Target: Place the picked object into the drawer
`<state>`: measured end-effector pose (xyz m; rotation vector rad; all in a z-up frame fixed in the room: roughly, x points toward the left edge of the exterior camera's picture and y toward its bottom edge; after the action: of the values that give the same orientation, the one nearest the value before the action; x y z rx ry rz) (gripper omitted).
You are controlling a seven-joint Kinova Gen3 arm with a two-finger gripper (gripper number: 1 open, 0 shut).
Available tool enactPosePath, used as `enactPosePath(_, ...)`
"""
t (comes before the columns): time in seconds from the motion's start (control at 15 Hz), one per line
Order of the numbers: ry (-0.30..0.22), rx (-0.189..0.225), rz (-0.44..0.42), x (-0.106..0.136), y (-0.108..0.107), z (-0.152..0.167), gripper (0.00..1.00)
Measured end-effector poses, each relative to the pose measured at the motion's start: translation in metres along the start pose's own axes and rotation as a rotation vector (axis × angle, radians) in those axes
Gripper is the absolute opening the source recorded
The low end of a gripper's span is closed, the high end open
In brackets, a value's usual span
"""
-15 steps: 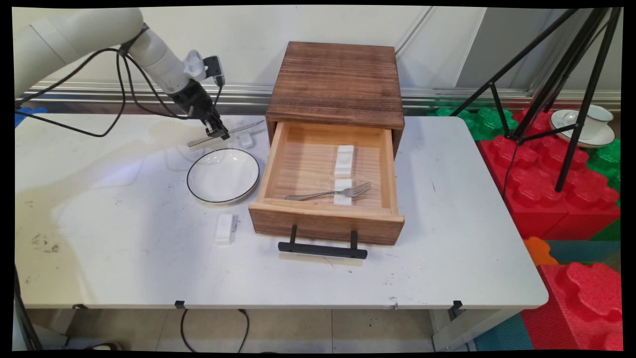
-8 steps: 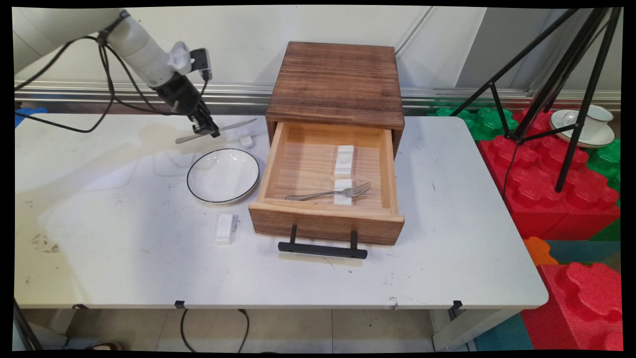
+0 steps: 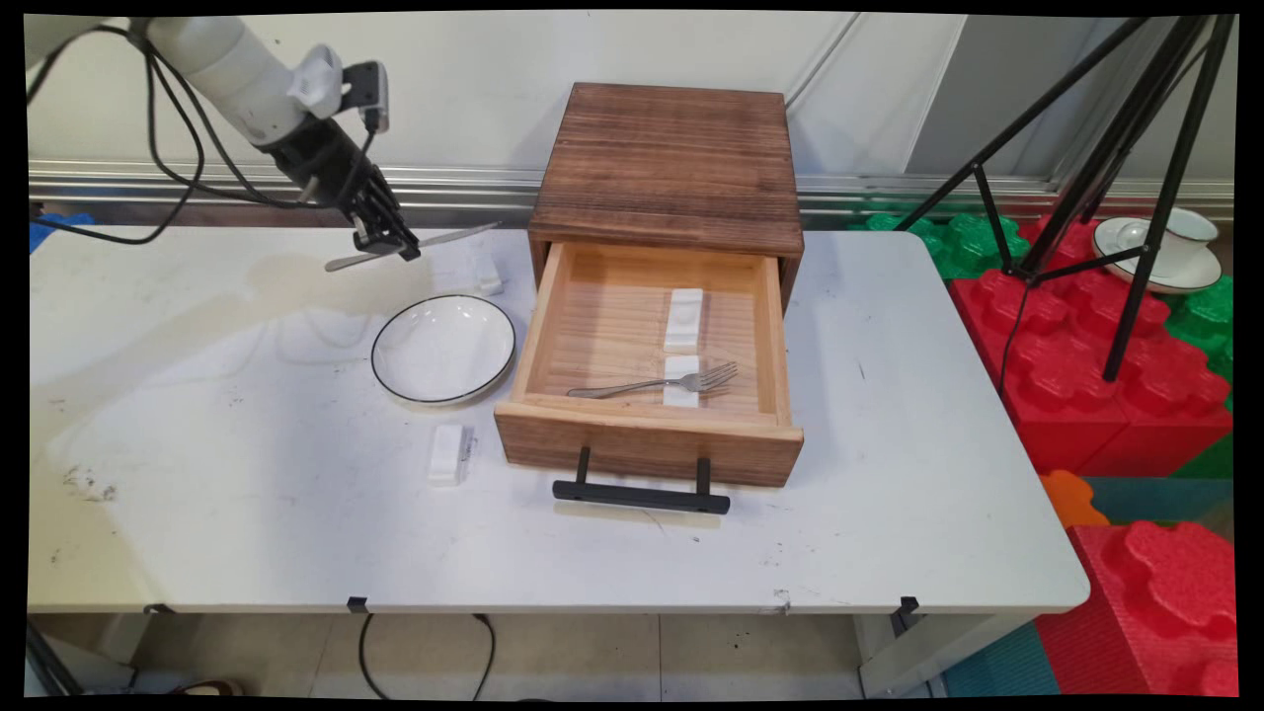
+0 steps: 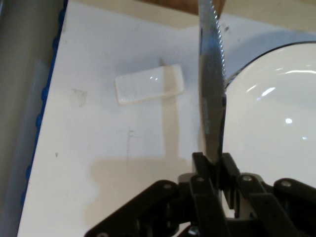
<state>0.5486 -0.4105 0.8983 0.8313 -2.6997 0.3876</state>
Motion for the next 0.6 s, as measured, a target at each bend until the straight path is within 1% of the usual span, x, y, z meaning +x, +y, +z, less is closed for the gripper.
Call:
enactPosePath(0.27,0.027,-0.008,0.017,0.006,0.011,-0.024,0.0)
enactPosePath(0.6,0.096,-0.032,0.056,0.028,0.031,-0.06,0.0)
